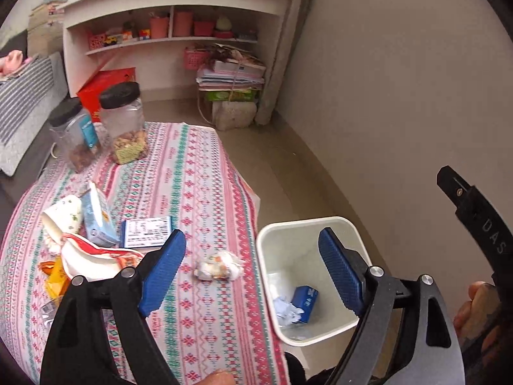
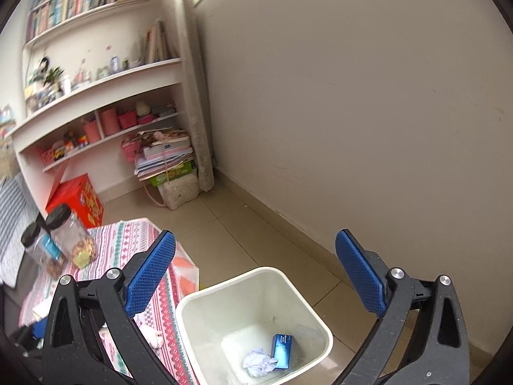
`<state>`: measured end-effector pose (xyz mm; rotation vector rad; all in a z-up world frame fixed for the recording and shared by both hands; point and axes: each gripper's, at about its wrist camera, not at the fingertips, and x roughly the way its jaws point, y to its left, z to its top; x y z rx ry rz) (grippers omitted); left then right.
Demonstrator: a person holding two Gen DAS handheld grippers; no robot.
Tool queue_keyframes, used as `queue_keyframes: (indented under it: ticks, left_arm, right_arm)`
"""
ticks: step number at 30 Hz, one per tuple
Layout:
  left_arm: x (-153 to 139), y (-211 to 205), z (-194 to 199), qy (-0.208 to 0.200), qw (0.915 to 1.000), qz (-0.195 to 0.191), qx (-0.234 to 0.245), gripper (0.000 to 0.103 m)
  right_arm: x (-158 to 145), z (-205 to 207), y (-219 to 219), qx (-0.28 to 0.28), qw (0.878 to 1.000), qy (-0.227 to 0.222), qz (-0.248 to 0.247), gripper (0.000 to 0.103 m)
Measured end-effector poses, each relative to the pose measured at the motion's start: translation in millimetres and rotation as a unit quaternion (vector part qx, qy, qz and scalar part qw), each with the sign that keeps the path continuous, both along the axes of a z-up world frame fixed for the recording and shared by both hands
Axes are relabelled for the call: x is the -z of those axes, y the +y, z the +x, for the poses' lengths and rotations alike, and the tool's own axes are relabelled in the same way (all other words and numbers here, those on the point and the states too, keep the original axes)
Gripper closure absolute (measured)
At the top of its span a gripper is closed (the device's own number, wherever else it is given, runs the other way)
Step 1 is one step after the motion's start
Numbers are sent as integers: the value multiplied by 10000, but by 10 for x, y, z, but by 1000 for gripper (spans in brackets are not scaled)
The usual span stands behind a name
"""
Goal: Collect trash
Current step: 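Grasp the red snack bag with the left tool while the right tool grasps the tissue wad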
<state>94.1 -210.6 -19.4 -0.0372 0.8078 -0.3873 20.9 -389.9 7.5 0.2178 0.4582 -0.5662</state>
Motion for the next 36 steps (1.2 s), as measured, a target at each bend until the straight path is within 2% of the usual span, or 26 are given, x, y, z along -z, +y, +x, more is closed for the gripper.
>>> queue_keyframes:
  ticks: [4,10,16,21,25,29,34,35,36]
  left_arm:
    - [-22,204,-28,-135,9994,152,-277,17]
    - [40,491,-28,-93,9974,358,-618,15]
    - [170,833,62,157,9937,461,-1007,15]
    - [366,1182,237,620,9848,413,-1571,14]
    - [623,1508,486,1279,9685,46,-2138,14]
    - [898,1790,718,1925,9422,-576,-2680,14]
    - [1166,1888,880,2448,9232,-963,-2802,16]
    - [1208,1886,890,2546,9208,-1017,-2775,20]
    - [1239,1875,902,2603,9205,-1078,-2707,27]
  right_arm:
    - [6,37,223,-199,9996,39,-174,7]
    - [31,160,495,-504,9985,122,-198,7]
    - [54,290,779,-794,9963,205,-274,7]
    - [126,378,938,-972,9943,366,-228,7]
    - [219,480,1061,-1125,9911,571,-413,7]
    - [390,620,1130,-1397,9840,948,-562,7]
    - [650,871,1158,-1694,9710,1607,-510,7]
    - [712,915,1162,-1741,9680,1743,-483,7]
    - [776,968,1167,-1778,9648,1885,-447,7]
